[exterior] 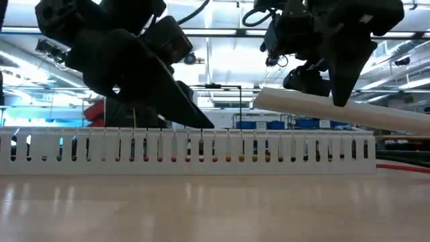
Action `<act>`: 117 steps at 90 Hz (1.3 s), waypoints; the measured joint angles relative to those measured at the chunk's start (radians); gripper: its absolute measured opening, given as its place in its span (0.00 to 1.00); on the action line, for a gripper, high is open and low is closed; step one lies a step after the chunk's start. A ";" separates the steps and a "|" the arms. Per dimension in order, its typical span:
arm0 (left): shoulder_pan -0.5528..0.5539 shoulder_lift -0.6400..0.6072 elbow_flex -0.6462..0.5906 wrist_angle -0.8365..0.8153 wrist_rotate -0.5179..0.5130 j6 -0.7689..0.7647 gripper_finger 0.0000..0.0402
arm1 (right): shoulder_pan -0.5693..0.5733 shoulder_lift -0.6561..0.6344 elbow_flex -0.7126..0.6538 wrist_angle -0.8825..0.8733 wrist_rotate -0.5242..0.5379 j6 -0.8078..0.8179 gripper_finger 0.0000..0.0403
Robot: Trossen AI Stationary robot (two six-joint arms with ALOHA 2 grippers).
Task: Ziptie cables
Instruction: Close the white cable duct cover
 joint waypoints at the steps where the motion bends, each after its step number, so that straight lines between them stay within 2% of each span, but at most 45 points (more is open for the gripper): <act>1: 0.000 0.000 0.000 -0.001 0.000 0.000 0.87 | 0.000 0.000 0.000 0.001 0.000 0.000 0.58; 35: 0.000 0.039 0.000 -0.011 0.046 -0.030 0.87 | 0.001 0.000 0.000 0.023 -0.006 0.002 0.58; 62: 0.000 0.043 0.000 -0.029 0.015 -0.031 0.87 | 0.001 0.009 0.000 0.018 -0.007 -0.006 0.58; 95: 0.000 0.042 0.001 -0.087 0.014 -0.032 0.75 | 0.001 0.060 0.000 0.021 0.011 -0.049 0.58; 117: 0.000 0.041 0.002 -0.094 0.015 -0.030 0.73 | -0.009 0.064 0.000 0.010 0.021 -0.046 0.58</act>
